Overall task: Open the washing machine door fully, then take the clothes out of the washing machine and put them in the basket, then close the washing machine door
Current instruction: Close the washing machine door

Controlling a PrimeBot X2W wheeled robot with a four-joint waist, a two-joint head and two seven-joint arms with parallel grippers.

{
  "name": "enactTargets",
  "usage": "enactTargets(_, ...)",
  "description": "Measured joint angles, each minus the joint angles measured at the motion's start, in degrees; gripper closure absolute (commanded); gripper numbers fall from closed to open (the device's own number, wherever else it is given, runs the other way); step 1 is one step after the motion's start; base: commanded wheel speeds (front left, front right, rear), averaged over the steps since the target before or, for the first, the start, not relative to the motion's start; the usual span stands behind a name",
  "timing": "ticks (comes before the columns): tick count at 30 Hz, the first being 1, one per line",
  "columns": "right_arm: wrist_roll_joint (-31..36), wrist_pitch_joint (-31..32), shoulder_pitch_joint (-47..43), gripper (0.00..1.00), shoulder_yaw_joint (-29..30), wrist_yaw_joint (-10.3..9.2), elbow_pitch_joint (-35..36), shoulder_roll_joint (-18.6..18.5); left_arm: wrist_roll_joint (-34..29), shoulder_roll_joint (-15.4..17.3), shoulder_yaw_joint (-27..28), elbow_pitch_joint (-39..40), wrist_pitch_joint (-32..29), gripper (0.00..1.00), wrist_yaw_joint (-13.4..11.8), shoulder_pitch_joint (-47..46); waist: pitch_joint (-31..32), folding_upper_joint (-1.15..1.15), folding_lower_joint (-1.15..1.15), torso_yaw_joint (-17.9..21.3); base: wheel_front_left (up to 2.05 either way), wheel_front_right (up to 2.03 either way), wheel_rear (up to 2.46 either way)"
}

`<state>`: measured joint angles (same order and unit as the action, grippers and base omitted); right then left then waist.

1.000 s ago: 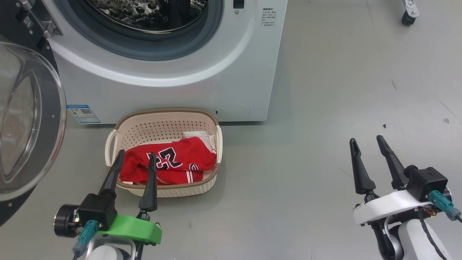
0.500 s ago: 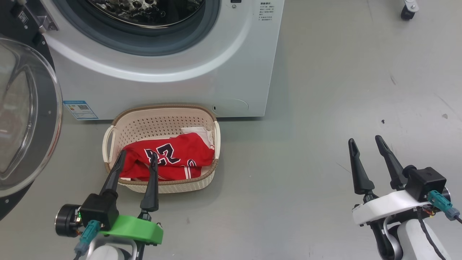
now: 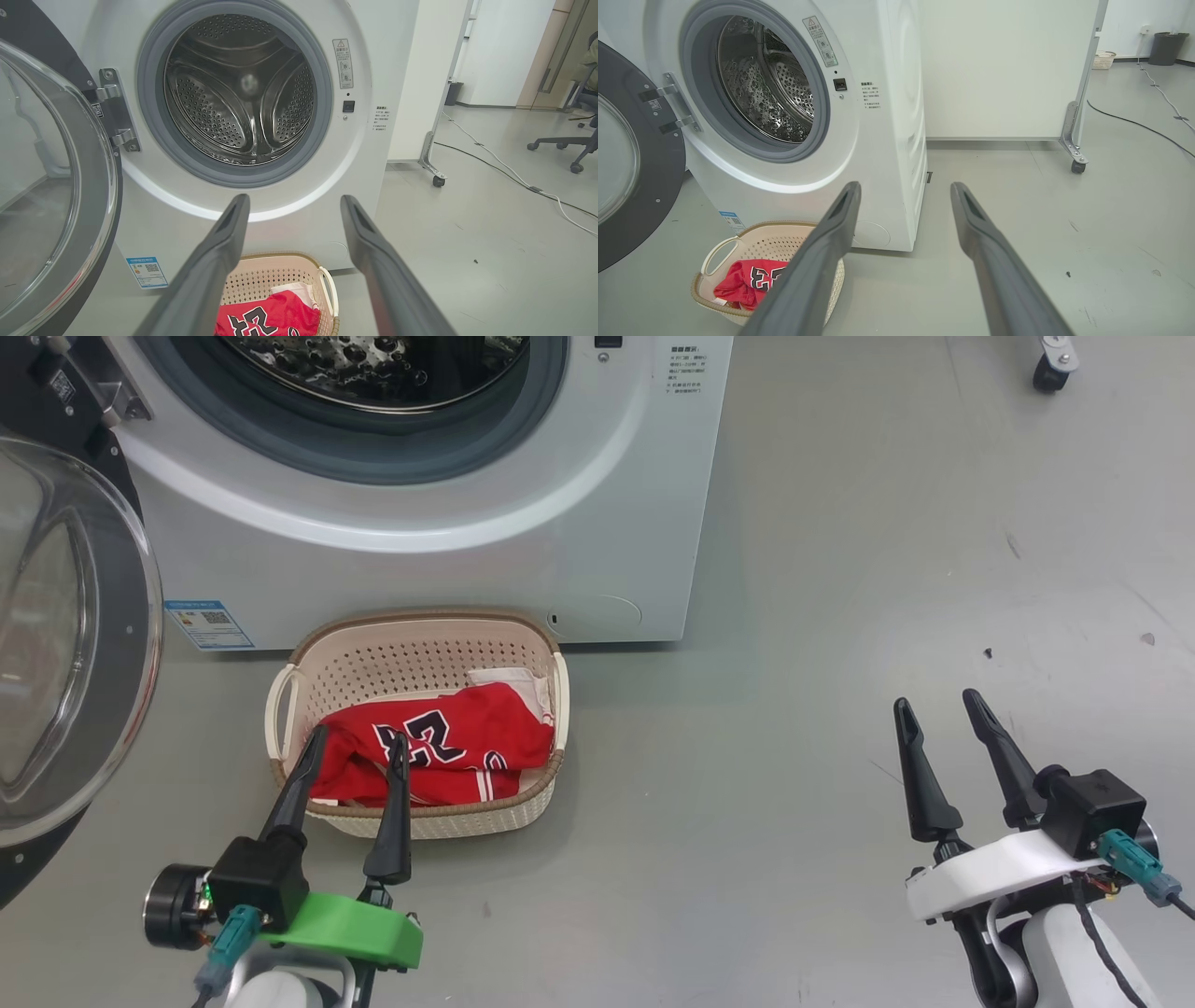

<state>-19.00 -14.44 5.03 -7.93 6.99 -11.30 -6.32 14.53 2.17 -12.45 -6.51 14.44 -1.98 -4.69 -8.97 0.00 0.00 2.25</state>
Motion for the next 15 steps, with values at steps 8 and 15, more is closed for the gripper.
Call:
enactTargets(8,0.00,0.00,0.00,0.00,-0.16,0.00,-0.21,-0.07,0.00,0.00,-0.20,-0.15,0.00,0.00,0.00,0.00,0.24,0.00,0.00,-0.12,0.00,0.00,0.00)
enactTargets(15,-0.01,0.00,0.00,0.00,-0.14,0.00,-0.36,-0.07,0.00,0.00,-0.19,-0.16,0.00,0.00,-0.24,0.00,0.43,0.00,0.00,-0.22,0.00,0.00,0.00)
